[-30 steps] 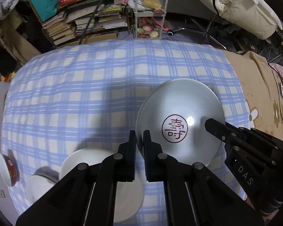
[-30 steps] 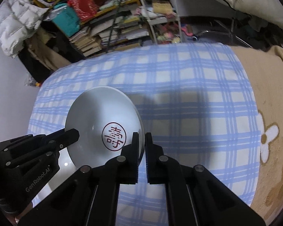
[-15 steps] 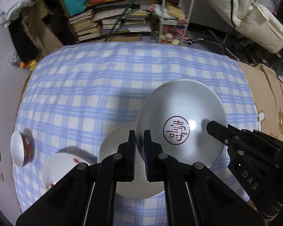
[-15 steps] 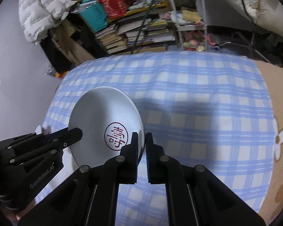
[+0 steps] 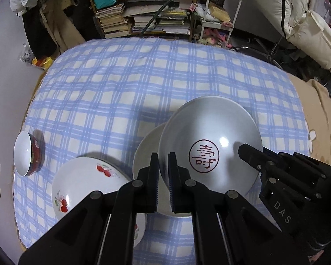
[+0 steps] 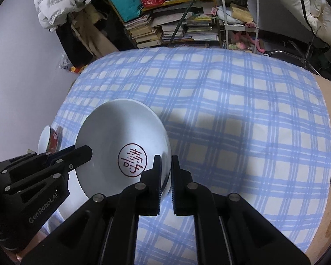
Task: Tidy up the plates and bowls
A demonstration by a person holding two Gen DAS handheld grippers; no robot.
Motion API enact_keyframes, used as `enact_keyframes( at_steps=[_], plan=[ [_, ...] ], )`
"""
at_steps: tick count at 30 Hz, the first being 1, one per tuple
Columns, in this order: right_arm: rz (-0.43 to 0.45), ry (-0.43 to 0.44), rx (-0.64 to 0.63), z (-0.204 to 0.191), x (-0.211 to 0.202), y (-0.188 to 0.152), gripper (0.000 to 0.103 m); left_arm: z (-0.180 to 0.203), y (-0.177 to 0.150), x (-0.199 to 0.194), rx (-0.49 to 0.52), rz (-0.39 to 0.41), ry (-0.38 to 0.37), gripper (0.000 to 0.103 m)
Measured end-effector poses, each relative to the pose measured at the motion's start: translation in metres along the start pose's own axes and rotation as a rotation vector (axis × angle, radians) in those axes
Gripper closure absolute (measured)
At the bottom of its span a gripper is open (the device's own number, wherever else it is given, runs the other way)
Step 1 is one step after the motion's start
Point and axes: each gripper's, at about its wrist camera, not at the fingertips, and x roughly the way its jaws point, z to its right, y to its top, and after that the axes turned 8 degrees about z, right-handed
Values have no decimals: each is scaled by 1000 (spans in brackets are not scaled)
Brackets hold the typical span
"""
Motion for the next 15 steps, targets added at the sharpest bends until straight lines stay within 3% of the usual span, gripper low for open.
enact_keyframes(
  at_steps=[12,15],
  plan=[
    [-35,-3,-61,-13,23,-7,94,-18,-17,22,-50,-65,-9,95],
    [-53,-2,-68,-14,29,-8,94,-17,-20,26,-32,-70,20,95]
  ],
)
